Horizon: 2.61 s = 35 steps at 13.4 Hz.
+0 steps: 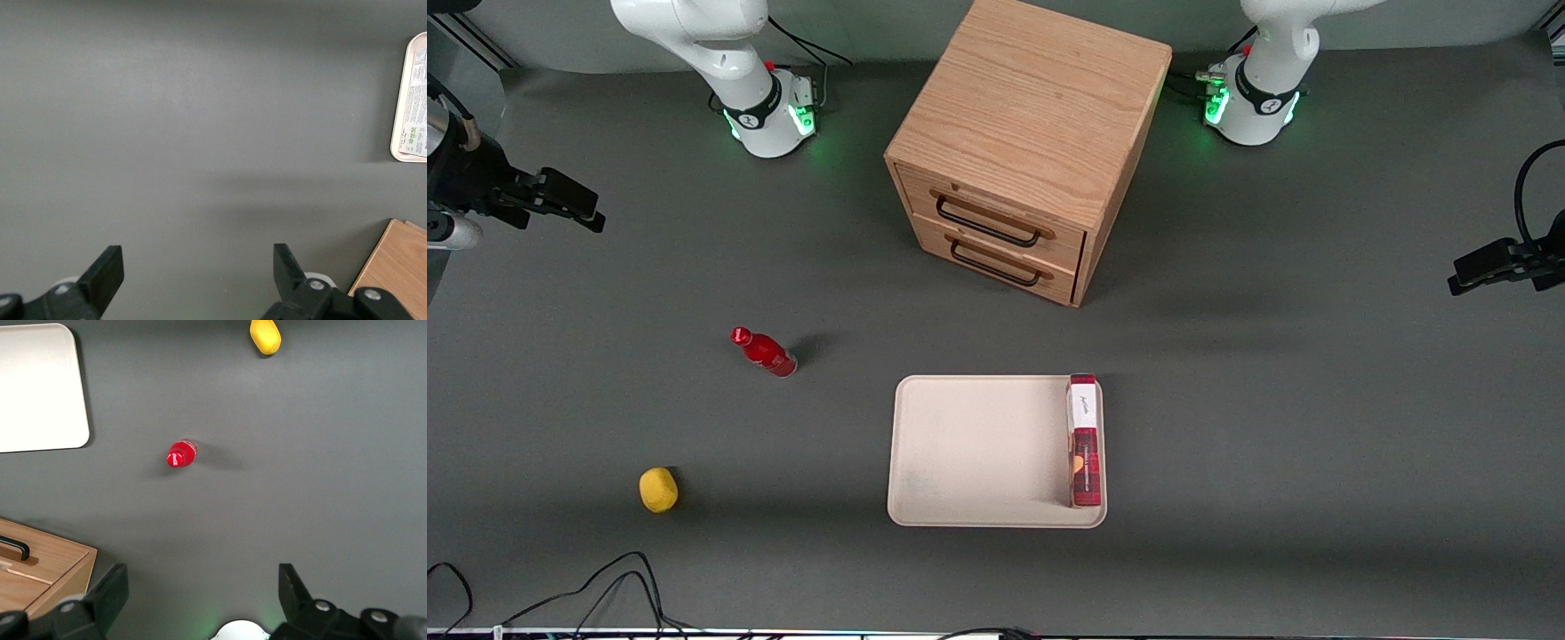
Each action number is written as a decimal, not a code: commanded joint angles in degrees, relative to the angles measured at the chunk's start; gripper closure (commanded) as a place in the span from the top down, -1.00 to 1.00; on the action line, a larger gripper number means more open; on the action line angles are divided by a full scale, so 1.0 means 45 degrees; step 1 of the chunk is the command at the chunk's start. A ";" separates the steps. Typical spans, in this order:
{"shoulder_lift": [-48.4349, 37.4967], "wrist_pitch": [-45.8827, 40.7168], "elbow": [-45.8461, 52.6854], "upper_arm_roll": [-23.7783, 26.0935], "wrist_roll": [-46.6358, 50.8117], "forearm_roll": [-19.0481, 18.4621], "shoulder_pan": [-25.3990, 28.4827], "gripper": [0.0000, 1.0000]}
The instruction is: Open upper drawer
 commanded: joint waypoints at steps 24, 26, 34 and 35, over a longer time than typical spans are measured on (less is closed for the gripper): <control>0.8914 0.2995 0.3125 0.7711 -0.4217 0.2521 0.1161 1.00; 0.8896 0.3817 0.2225 0.7850 -0.4217 0.2479 0.1181 1.00; 0.8448 0.4658 0.0642 0.8299 -0.4178 0.2322 0.1259 1.00; 0.8350 0.4776 0.0427 0.8319 -0.4178 0.2322 0.1240 1.00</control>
